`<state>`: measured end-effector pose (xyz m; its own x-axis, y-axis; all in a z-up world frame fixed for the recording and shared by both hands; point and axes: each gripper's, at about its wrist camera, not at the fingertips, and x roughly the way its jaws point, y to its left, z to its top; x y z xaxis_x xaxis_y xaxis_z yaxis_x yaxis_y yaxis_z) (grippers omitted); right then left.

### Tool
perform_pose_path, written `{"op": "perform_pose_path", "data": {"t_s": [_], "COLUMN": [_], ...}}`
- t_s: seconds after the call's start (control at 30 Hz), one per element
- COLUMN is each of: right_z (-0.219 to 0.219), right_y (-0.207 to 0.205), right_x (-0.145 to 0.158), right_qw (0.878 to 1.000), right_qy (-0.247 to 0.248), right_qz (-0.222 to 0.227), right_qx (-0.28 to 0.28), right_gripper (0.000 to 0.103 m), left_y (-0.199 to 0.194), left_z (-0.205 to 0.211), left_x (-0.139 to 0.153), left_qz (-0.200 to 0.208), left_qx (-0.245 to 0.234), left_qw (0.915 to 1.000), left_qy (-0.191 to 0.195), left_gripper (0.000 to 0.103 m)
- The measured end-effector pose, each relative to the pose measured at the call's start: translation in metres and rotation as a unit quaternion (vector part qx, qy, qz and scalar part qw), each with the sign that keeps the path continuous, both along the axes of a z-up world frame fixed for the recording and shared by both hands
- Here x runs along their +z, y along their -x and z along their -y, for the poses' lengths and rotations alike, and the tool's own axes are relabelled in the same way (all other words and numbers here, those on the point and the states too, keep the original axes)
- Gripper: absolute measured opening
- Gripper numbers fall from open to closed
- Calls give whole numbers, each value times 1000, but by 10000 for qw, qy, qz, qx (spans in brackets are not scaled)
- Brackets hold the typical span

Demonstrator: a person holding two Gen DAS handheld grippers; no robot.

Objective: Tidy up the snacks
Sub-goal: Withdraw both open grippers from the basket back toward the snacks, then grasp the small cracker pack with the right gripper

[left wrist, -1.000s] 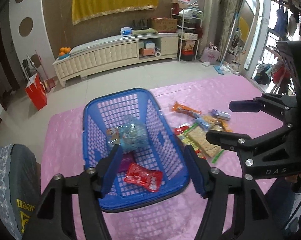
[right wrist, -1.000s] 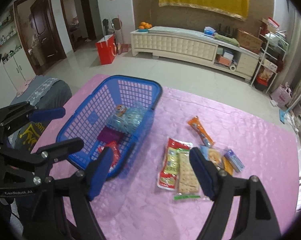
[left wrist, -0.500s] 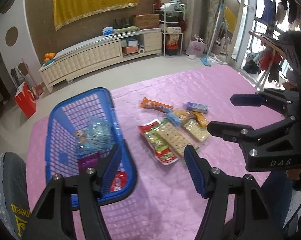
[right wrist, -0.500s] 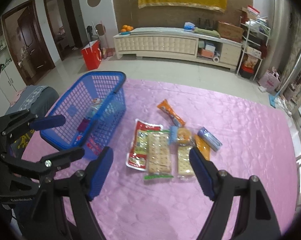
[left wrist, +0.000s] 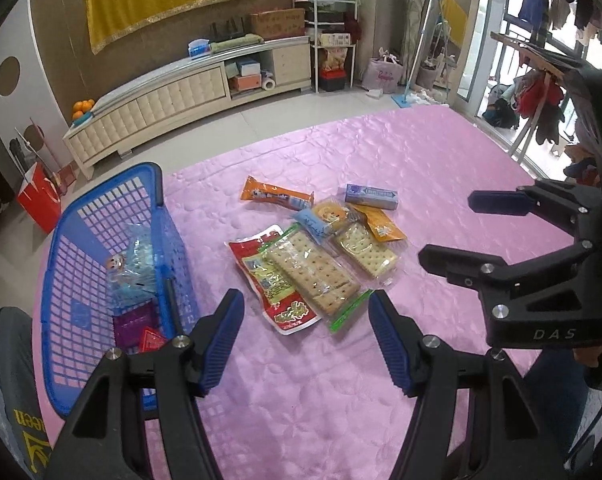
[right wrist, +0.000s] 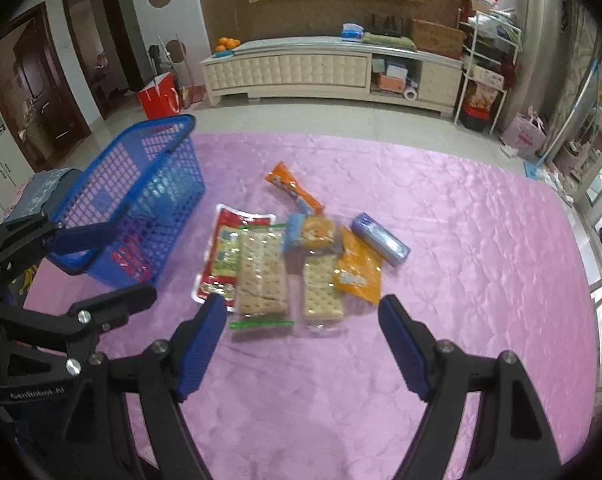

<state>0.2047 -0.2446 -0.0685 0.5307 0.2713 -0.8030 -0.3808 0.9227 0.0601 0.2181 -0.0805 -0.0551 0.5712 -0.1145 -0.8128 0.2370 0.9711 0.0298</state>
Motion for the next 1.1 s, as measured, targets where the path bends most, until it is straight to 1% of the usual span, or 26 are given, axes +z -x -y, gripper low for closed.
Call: {"op": "perform_pose_path", "data": {"t_s": [0.1,0.23,0.37,0.43,0.5,0.53,0.57,0.63,0.73,0.8,0.9,1.03,1.1], "right_z": [6,14,17,18,20,20,20,18,15,15,11,3,-4], "right_y": [-8,-21,-33,-38,-43,-45,-48,-53,-62,-67,-73,-78,-80], "right_x": [-10,-31,-58,-70,-81,-85,-91,-100,-113,-118,-117,-116,-117], "right_qw": [10000,9995,9986,9980,9971,9965,9957,9942,9931,9921,9936,9946,9959], "right_qy": [-9,-48,15,-60,-172,-214,-260,-288,-197,-302,-301,-232,-44], "right_qz": [-87,-297,-527,-636,-744,-805,-888,-1033,-1149,-1212,-1090,-999,-882], "right_qx": [-15,-46,-17,19,27,26,36,85,88,73,74,175,196], "right_gripper": [82,82,81,78,71,70,68,68,68,68,68,68,68], "left_y": [-7,-20,-31,-35,-39,-41,-42,-46,-52,-55,-61,-67,-68], "left_z": [7,11,16,17,20,21,22,24,23,20,16,11,9], "left_x": [-7,-24,-46,-56,-68,-72,-78,-90,-104,-109,-115,-117,-115], "left_qz": [7,-161,-345,-451,-537,-571,-619,-731,-880,-971,-1070,-1090,-1044], "left_qx": [58,213,277,321,319,305,275,259,373,427,474,552,599], "left_qw": [10000,9996,9990,9985,9980,9979,9977,9969,9953,9943,9931,9925,9927], "left_qy": [2,69,-23,10,6,-14,-42,-101,-163,-100,-88,-74,-51], "left_gripper": [62,62,62,62,62,61,56,53,53,53,53,53,53]}}
